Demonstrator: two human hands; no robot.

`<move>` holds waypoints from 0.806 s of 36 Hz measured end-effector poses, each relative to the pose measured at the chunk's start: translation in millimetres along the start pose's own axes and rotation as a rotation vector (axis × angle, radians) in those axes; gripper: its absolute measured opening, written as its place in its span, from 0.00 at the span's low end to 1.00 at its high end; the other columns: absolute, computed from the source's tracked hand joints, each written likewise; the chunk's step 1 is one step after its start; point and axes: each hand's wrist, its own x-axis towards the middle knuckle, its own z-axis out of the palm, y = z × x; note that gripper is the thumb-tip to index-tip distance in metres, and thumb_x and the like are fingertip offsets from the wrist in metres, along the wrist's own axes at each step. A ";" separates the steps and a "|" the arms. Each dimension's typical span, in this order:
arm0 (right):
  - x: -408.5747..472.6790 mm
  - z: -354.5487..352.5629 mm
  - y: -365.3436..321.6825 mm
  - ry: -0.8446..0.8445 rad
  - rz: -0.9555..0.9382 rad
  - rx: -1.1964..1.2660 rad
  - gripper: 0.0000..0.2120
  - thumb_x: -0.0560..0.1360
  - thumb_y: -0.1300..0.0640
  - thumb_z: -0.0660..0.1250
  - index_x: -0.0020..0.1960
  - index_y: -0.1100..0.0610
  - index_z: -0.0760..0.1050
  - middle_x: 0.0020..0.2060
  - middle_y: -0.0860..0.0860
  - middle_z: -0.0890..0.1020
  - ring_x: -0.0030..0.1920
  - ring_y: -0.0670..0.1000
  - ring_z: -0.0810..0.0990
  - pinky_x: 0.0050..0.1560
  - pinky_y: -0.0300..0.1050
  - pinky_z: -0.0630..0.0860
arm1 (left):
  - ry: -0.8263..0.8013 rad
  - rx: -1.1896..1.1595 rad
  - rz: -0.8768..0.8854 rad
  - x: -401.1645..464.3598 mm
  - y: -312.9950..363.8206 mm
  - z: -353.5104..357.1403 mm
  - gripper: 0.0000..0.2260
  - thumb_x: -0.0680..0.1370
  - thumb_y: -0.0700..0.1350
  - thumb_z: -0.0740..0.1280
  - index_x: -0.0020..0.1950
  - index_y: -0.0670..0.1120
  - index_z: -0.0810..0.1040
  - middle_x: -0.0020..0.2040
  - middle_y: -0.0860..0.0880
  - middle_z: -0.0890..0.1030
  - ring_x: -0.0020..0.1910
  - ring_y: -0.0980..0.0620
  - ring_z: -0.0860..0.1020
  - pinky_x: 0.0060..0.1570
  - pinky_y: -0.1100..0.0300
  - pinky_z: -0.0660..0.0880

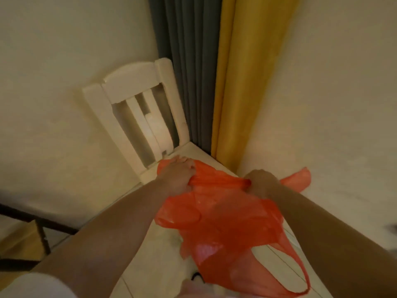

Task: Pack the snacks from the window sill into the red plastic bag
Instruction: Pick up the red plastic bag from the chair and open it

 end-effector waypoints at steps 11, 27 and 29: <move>-171.3 30.5 123.9 0.212 0.183 0.265 0.08 0.73 0.61 0.63 0.38 0.49 0.68 0.46 0.54 0.81 0.49 0.57 0.78 0.43 0.44 0.71 | -0.019 0.038 0.357 41.2 231.6 -27.0 0.27 0.76 0.49 0.65 0.74 0.50 0.61 0.71 0.45 0.69 0.72 0.47 0.64 0.73 0.45 0.46; -460.2 168.4 309.9 0.169 0.876 0.544 0.29 0.63 0.44 0.72 0.62 0.49 0.72 0.61 0.51 0.75 0.60 0.55 0.75 0.57 0.47 0.74 | -0.226 -0.881 0.472 4.9 580.2 -73.7 0.18 0.75 0.28 0.53 0.48 0.47 0.75 0.40 0.42 0.78 0.37 0.46 0.75 0.33 0.60 0.70; -481.3 175.4 323.2 0.275 0.941 0.744 0.35 0.65 0.49 0.74 0.69 0.50 0.65 0.63 0.52 0.75 0.62 0.55 0.74 0.57 0.43 0.72 | -0.243 -0.956 0.489 12.2 605.7 -77.0 0.17 0.74 0.28 0.53 0.41 0.49 0.72 0.32 0.48 0.73 0.32 0.49 0.71 0.28 0.61 0.67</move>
